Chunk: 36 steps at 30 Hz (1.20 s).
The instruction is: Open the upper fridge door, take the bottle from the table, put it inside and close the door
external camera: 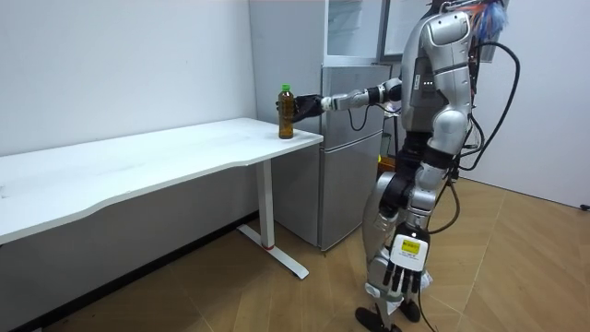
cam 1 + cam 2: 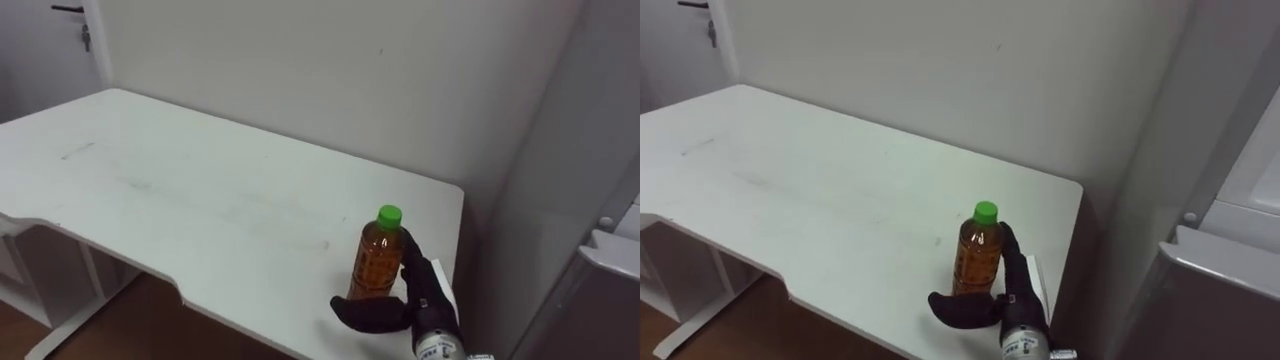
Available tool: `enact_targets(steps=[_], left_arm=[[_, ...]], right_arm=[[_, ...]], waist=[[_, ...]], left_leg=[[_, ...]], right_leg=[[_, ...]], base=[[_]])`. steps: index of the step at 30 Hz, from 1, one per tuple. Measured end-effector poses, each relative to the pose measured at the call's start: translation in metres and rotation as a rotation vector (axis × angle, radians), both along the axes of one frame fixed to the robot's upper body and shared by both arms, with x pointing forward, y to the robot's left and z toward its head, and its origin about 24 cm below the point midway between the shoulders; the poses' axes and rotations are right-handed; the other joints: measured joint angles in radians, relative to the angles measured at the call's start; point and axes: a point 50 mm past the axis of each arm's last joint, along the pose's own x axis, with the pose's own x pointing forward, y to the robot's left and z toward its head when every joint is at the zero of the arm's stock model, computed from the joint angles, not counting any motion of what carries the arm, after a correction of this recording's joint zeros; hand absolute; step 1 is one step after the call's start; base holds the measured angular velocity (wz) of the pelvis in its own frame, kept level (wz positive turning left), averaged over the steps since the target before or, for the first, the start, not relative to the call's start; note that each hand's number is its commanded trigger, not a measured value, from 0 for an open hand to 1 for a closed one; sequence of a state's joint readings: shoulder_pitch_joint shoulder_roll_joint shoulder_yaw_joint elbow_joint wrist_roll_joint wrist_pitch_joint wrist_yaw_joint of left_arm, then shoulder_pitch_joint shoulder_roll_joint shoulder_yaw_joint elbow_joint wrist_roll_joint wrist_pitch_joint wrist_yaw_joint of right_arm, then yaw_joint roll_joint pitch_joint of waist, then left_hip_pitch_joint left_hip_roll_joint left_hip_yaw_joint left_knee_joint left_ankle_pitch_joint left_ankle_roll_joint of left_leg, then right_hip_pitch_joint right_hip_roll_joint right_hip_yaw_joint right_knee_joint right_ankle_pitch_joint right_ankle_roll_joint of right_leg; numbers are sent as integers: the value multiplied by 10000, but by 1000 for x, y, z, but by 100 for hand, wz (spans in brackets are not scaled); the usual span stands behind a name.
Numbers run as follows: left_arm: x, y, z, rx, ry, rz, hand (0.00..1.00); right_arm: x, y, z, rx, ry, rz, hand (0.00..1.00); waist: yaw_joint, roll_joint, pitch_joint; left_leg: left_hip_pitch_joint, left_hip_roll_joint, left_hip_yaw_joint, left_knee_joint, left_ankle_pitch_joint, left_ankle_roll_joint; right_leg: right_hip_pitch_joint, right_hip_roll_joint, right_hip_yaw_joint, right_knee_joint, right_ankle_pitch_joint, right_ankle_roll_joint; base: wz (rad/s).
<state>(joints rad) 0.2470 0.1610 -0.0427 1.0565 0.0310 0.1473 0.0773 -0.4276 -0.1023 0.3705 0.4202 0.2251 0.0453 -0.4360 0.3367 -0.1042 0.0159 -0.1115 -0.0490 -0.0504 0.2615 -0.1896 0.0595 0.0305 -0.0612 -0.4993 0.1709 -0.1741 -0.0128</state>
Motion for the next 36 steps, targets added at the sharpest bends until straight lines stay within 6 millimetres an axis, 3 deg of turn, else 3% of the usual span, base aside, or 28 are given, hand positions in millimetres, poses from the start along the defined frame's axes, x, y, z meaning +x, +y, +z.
enact_targets(steps=[14, 21, 26, 36], left_arm=[[5, 2, 1, 115, -103, -27, 0], [5, 5, 2, 171, -110, -74, 0], [7, 3, 2, 61, -117, -249, 0], [12, 1, 3, 80, -437, 169, 0]], right_arm=[[10, -1, 3, -144, 78, -305, 0], [6, 6, -10, 326, 751, -623, 0], [5, 3, -19, 860, 1323, -962, 0], [14, -7, -9, 1505, 1157, -1803, 0]], waist=[[73, -18, -9], [248, -3, 2], [220, 33, 26], [73, 172, 79]], left_leg=[[-199, -25, -91, -5, 40, 6], [-214, -27, -97, 20, 40, 6], [-390, -105, -304, 110, 72, 35], [-815, -225, -637, 291, 191, 66]], right_leg=[[-143, -32, -271, 12, 5, 5], [-138, -48, -348, 13, 7, 7], [-181, -88, -572, 10, 11, 20], [-481, -178, -810, 172, 34, 41]], base=[[2], [1], [13], [9]])
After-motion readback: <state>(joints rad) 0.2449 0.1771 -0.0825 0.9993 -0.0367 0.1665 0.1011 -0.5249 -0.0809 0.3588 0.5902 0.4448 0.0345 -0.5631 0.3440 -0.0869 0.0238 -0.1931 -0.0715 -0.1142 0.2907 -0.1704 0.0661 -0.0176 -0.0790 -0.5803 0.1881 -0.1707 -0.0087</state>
